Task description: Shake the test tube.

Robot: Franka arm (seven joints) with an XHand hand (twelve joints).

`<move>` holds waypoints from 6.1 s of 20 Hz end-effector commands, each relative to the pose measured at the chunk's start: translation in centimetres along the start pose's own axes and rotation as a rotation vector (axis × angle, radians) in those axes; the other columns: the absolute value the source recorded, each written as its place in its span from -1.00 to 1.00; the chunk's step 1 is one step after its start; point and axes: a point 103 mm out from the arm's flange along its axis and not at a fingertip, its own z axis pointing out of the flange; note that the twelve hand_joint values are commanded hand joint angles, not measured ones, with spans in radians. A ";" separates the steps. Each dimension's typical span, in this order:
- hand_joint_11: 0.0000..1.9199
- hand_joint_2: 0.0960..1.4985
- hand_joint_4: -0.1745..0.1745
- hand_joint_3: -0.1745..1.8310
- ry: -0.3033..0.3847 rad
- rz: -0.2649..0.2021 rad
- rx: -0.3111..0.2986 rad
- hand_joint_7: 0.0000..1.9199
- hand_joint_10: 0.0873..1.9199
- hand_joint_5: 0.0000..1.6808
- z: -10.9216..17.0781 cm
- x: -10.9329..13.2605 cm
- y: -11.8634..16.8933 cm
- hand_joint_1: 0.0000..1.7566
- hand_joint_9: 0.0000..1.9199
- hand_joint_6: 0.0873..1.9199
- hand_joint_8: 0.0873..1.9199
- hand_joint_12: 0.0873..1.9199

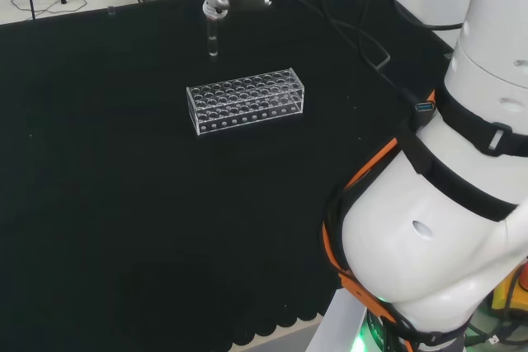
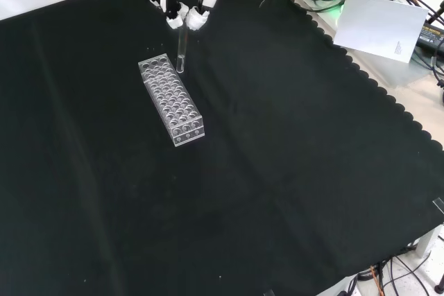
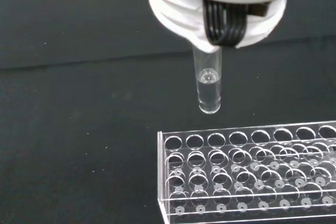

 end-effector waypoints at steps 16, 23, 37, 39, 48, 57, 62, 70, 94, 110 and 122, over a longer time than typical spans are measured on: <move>-0.26 -0.23 -1.00 -0.21 0.026 -0.177 0.002 0.47 -1.00 0.58 -1.0 7.6 -0.9 0.63 0.54 -0.54 -0.36 0.23; -0.26 -0.24 -1.00 -0.21 -0.030 -0.063 0.029 0.47 -1.00 0.58 -0.1 3.0 -0.3 0.63 0.54 -0.54 -0.36 0.23; -0.26 -0.24 -1.00 -0.20 -0.089 0.170 0.032 0.48 -1.00 0.58 -0.5 -6.8 0.0 0.63 0.54 -0.54 -0.36 0.23; -0.26 -0.24 -1.00 -0.20 -0.091 0.177 0.029 0.48 -1.00 0.58 -0.7 -7.2 0.0 0.63 0.54 -0.54 -0.36 0.23; -0.26 -0.25 -1.00 -0.20 -0.067 0.103 0.037 0.48 -1.00 0.58 -0.3 -3.8 0.3 0.63 0.54 -0.54 -0.36 0.23; -0.26 -0.25 -1.00 -0.20 -0.039 -0.021 0.048 0.48 -1.00 0.58 0.3 1.8 0.5 0.63 0.54 -0.54 -0.36 0.23; -0.26 -0.25 -1.00 -0.20 -0.030 -0.049 0.050 0.48 -1.00 0.58 0.2 3.1 0.5 0.63 0.55 -0.54 -0.36 0.23; -0.26 -0.25 -1.00 -0.20 -0.056 0.002 0.054 0.48 -1.00 0.58 0.1 0.8 0.8 0.63 0.55 -0.54 -0.37 0.23; -0.26 -0.25 -1.00 -0.20 -0.084 0.099 0.063 0.48 -1.00 0.58 0.4 -4.2 0.8 0.63 0.55 -0.54 -0.37 0.23; -0.26 -0.25 -1.00 -0.19 -0.064 -0.014 0.074 0.48 -1.00 0.58 0.9 1.7 1.1 0.63 0.55 -0.54 -0.37 0.23; -0.27 -0.25 -1.00 -0.19 -0.089 0.065 0.087 0.48 -1.00 0.58 1.3 -2.6 1.2 0.63 0.55 -0.54 -0.37 0.23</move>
